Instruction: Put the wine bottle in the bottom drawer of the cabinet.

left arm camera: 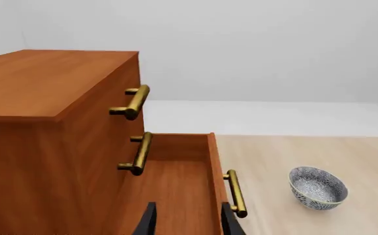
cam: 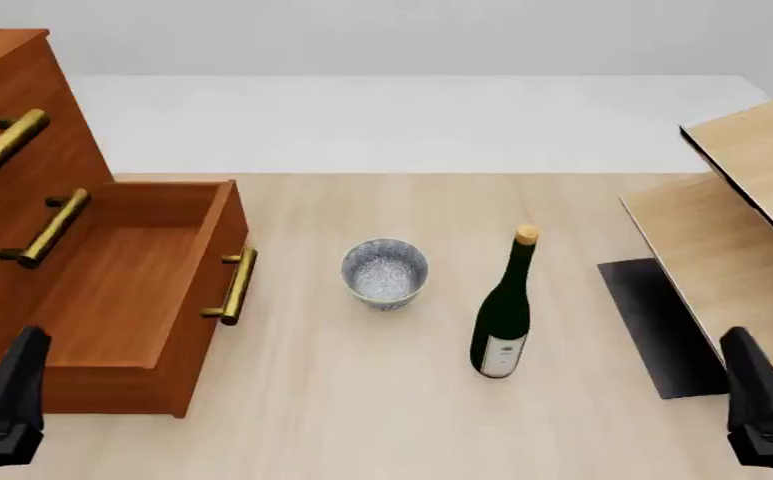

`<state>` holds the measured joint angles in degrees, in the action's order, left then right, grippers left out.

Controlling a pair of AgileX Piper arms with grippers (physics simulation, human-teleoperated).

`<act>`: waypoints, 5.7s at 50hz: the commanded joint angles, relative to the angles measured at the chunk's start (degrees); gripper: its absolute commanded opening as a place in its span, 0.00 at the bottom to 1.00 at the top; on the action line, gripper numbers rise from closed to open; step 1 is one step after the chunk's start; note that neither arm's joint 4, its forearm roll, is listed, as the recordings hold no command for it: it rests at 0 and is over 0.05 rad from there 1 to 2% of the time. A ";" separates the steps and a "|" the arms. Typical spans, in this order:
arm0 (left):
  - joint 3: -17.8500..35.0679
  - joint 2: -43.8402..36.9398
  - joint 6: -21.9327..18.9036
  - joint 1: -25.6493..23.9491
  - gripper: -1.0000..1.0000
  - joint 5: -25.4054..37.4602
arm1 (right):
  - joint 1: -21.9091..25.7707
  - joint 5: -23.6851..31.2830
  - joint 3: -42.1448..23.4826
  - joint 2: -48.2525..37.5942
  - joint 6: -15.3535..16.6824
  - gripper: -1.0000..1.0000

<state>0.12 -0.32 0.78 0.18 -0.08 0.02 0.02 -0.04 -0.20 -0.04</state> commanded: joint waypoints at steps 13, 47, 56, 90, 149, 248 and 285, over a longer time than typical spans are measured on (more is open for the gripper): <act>5.07 -3.99 -1.92 -1.38 1.00 0.47 | 1.26 -1.07 -0.02 -2.68 0.47 1.00; 26.09 -39.03 -1.90 -6.30 1.00 -0.34 | 3.65 1.65 -0.07 -0.36 0.45 1.00; 29.07 -43.33 -2.71 -9.27 1.00 2.53 | 3.70 1.44 -0.04 -0.95 0.26 1.00; 33.21 -61.11 3.03 -11.44 1.00 6.48 | 4.25 2.01 -0.02 -1.35 0.28 1.00; 21.10 -71.06 6.54 -12.86 1.00 -10.83 | 4.40 2.02 0.01 -1.99 -0.02 1.00; 20.91 -79.95 11.33 -23.68 1.00 -18.94 | 4.68 2.73 0.01 -1.61 -0.60 1.00; 24.35 -69.63 7.75 -24.39 1.00 -9.32 | 4.97 2.24 0.01 -2.10 -0.95 1.00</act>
<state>21.49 -75.85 6.14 -22.05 -13.77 4.88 2.56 -0.03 -2.00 -0.89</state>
